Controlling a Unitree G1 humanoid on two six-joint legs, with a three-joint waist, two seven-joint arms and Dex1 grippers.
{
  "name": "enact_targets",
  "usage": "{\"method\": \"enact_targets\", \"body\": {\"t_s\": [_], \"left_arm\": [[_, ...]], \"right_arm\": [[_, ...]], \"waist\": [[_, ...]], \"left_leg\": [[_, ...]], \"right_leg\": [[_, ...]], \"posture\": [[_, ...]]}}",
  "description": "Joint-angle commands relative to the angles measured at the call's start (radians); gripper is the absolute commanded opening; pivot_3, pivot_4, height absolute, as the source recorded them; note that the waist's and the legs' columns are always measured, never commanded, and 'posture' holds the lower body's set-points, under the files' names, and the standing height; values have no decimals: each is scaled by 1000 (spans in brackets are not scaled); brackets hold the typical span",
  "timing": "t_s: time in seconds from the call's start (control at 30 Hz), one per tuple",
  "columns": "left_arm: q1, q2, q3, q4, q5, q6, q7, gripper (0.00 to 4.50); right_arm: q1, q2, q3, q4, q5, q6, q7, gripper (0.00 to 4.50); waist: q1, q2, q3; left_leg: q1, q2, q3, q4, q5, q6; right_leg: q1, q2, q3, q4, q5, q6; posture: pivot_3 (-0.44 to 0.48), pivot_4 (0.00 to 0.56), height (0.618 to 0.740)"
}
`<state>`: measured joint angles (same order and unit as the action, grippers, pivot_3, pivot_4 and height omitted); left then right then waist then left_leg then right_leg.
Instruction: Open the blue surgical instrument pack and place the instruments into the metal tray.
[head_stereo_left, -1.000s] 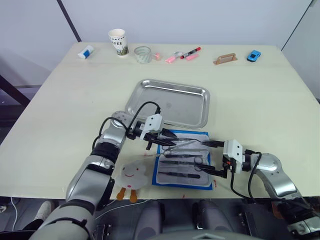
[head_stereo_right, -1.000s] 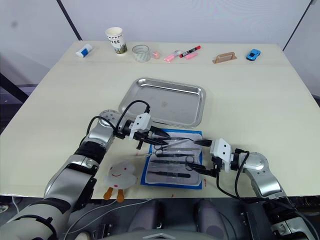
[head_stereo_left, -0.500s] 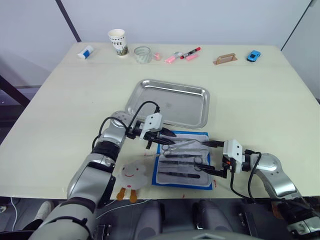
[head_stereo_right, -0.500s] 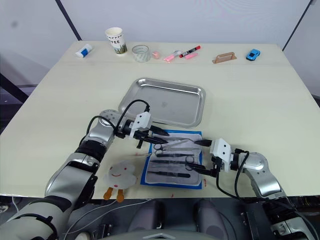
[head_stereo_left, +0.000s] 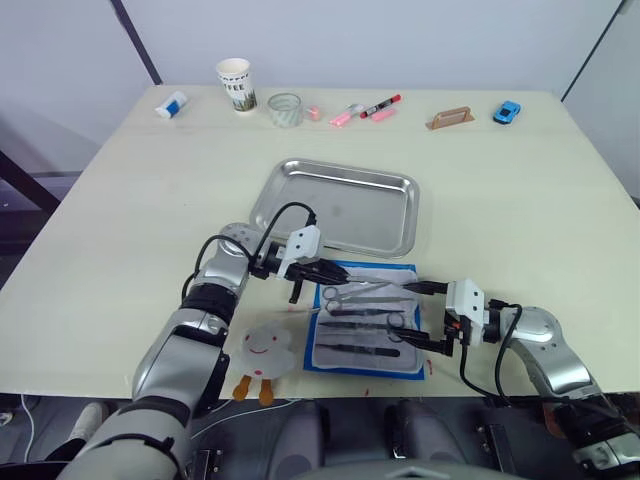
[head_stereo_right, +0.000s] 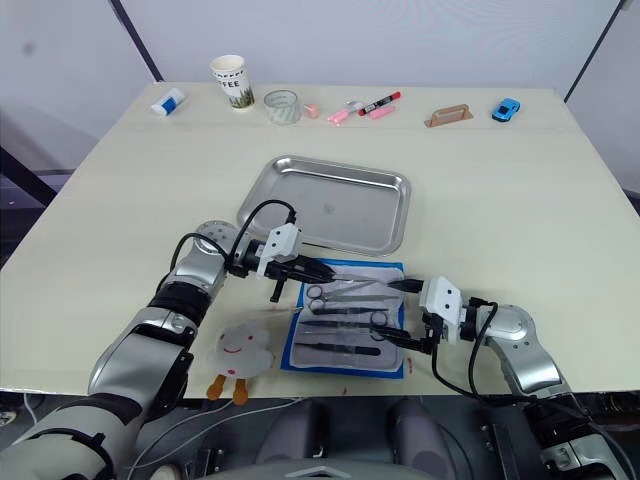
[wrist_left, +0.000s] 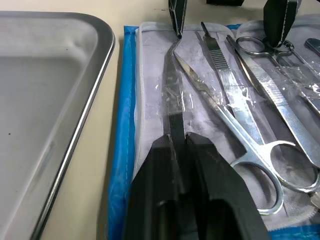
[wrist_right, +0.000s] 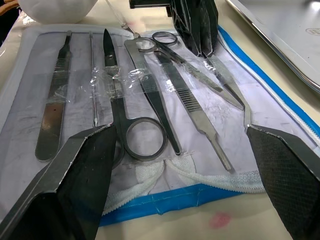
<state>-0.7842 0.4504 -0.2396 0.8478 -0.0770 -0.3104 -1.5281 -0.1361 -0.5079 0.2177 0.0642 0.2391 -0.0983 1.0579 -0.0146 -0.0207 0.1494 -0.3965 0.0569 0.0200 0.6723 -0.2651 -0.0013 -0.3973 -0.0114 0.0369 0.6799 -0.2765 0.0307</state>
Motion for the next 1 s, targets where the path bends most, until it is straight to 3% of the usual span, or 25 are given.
{"method": "enact_targets", "body": {"t_s": [0.03,1.0], "left_arm": [[10,8,-12,15,25,10,-12,98],[13,58,-1,-235,-14,158,-42,98]], "right_arm": [[17,-2,25,35,-59,13,-25,4500],[1,-26,72,29,-106,150,-56,4500]], "waist": [[0,0,0],[-2,0,0]], "left_leg": [[0,0,0,0,0,0],[0,0,0,0,0,0]], "right_leg": [[0,0,0,0,0,0],[0,0,0,0,0,0]], "posture": [[0,150,728],[0,150,728]]}}
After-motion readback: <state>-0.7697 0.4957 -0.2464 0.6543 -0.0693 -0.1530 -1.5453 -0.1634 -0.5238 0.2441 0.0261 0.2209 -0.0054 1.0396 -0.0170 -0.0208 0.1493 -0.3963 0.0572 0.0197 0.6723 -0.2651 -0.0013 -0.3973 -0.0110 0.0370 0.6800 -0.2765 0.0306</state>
